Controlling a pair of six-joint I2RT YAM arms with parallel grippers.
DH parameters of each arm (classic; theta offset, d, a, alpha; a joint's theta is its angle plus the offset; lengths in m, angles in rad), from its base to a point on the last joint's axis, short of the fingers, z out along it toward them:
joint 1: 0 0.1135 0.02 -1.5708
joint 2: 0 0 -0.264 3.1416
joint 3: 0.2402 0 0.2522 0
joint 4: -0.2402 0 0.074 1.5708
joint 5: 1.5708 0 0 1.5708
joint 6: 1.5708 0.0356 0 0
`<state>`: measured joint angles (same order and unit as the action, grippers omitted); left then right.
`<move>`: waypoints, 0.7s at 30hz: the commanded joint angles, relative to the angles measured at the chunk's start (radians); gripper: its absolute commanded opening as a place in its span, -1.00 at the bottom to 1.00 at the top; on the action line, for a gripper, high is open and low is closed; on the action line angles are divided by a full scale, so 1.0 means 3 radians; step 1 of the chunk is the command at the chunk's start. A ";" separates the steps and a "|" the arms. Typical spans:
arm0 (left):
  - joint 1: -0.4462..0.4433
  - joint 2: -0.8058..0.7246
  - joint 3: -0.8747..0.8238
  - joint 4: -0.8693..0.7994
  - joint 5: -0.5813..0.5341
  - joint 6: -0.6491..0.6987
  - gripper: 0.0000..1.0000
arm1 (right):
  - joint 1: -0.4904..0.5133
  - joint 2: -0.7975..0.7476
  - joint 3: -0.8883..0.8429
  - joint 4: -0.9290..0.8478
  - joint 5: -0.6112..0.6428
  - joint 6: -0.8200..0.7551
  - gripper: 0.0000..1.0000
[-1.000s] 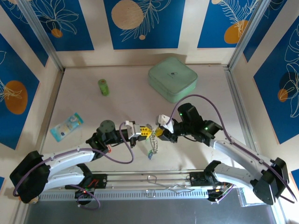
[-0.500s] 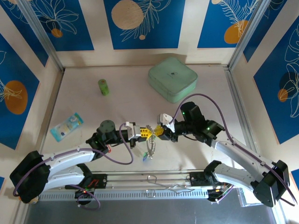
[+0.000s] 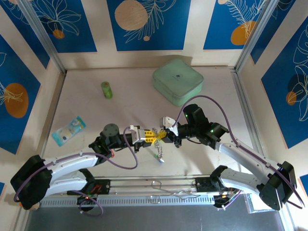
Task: Put the keys on the keyring
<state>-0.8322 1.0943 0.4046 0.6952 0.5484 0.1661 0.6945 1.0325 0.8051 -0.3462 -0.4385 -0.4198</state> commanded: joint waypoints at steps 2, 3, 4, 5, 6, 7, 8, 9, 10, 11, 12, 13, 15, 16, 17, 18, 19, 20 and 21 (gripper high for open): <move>-0.0026 -0.0137 0.0215 -0.0611 -0.0131 0.0239 -0.41 | 0.0027 0.0022 0.0305 -0.0278 0.0113 -0.0239 -1.00; -0.0026 -0.0166 0.0264 -0.0822 -0.0131 0.0332 -0.40 | 0.0036 0.0040 0.0365 -0.0374 0.0172 -0.0295 -1.00; -0.0024 -0.0187 0.0310 -0.0978 -0.0142 0.0401 -0.41 | 0.0045 0.0069 0.0420 -0.0474 0.0231 -0.0350 -1.00; -0.0026 -0.0205 0.0349 -0.1119 -0.0170 0.0460 -0.41 | 0.0069 0.0107 0.0482 -0.0584 0.0300 -0.0412 -1.00; -0.0026 -0.0215 0.0382 -0.1221 -0.0207 0.0503 -0.42 | 0.0098 0.0148 0.0551 -0.0681 0.0384 -0.0469 -1.00; -0.0025 -0.0221 0.0410 -0.1299 -0.0216 0.0541 -0.44 | 0.0129 0.0182 0.0594 -0.0743 0.0448 -0.0506 -1.00; -0.0027 -0.0222 0.0442 -0.1369 -0.0213 0.0593 -0.44 | 0.0161 0.0222 0.0644 -0.0806 0.0509 -0.0547 -1.00; -0.0028 -0.0215 0.0471 -0.1408 -0.0226 0.0608 -0.45 | 0.0196 0.0255 0.0685 -0.0854 0.0570 -0.0582 -1.00; -0.0024 -0.0207 0.0493 -0.1424 -0.0223 0.0613 -0.46 | 0.0227 0.0286 0.0721 -0.0895 0.0616 -0.0613 -1.00; -0.0024 -0.0197 0.0505 -0.1433 -0.0213 0.0623 -0.48 | 0.0259 0.0319 0.0769 -0.0942 0.0675 -0.0642 -1.00; -0.0024 -0.0187 0.0521 -0.1438 -0.0203 0.0636 -0.50 | 0.0289 0.0347 0.0804 -0.0978 0.0715 -0.0666 -1.00; -0.0026 -0.0178 0.0535 -0.1438 -0.0198 0.0638 -0.52 | 0.0312 0.0370 0.0833 -0.1005 0.0749 -0.0689 -1.00; -0.0025 -0.0154 0.0561 -0.1453 -0.0177 0.0650 -0.55 | 0.0360 0.0413 0.0888 -0.1066 0.0828 -0.0744 -1.00; -0.0025 -0.0146 0.0571 -0.1463 -0.0173 0.0648 -0.56 | 0.0380 0.0435 0.0913 -0.1089 0.0854 -0.0766 -1.00; -0.0026 -0.0140 0.0578 -0.1477 -0.0173 0.0650 -0.56 | 0.0394 0.0453 0.0937 -0.1122 0.0881 -0.0785 -1.00; -0.0023 -0.0140 0.0583 -0.1486 -0.0173 0.0653 -0.57 | 0.0409 0.0460 0.0955 -0.1148 0.0907 -0.0803 -1.00; -0.0023 -0.0140 0.0588 -0.1494 -0.0176 0.0654 -0.59 | 0.0425 0.0479 0.0968 -0.1166 0.0933 -0.0822 -1.00; -0.0026 -0.0140 0.0590 -0.1503 -0.0172 0.0656 -0.59 | 0.0445 0.0490 0.0982 -0.1186 0.0959 -0.0835 -1.00; -0.0026 -0.0140 0.0597 -0.1507 -0.0170 0.0648 -0.59 | 0.0460 0.0500 0.0992 -0.1197 0.0984 -0.0842 -1.00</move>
<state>-0.8326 1.0454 0.5476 0.2665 0.4919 0.3428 0.8169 1.1786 1.0592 -0.6693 -0.1646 -0.6376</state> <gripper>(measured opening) 0.207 0.063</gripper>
